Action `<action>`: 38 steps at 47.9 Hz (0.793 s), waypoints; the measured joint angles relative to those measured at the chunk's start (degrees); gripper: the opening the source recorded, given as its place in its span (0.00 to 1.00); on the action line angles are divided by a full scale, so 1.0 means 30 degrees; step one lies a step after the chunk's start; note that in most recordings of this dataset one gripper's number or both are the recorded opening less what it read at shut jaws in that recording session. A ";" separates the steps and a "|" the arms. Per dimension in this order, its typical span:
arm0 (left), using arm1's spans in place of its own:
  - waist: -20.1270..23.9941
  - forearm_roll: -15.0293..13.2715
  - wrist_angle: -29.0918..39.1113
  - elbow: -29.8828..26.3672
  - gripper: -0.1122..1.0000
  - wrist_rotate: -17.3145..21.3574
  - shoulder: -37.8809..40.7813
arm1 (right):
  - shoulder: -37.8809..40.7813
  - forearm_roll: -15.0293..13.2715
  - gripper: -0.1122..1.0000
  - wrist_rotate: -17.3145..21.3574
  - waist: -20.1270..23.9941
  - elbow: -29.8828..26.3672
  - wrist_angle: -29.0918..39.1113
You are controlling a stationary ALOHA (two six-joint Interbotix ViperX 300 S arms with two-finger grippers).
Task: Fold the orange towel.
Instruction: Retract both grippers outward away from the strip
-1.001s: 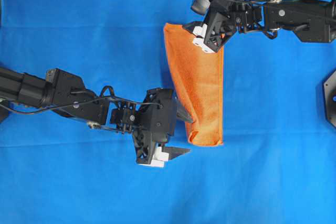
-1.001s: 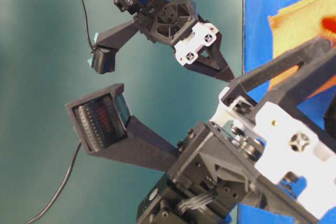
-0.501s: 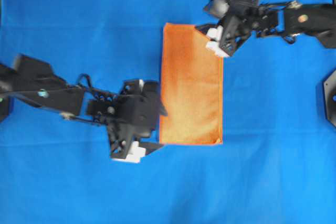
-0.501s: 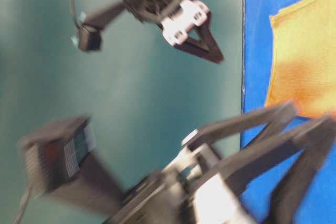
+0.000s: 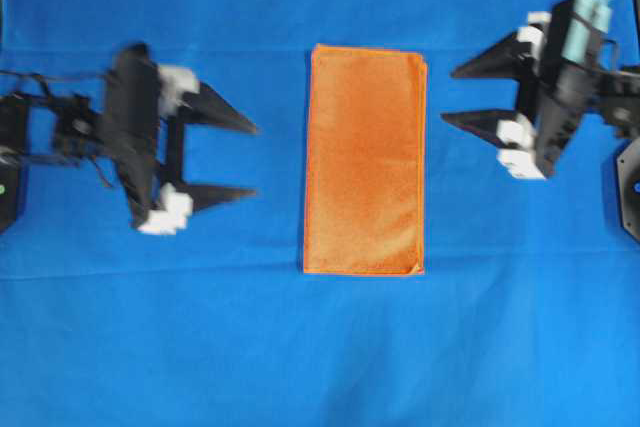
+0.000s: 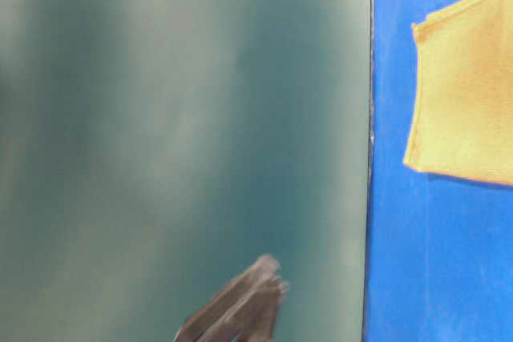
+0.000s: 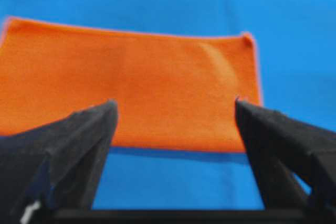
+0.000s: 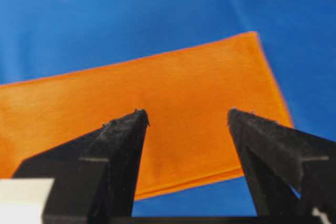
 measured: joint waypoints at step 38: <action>0.1113 0.0000 -0.2754 0.1641 0.87 0.0000 -0.0352 | -0.0820 0.0264 0.68 0.0029 -0.1260 0.1377 -0.1699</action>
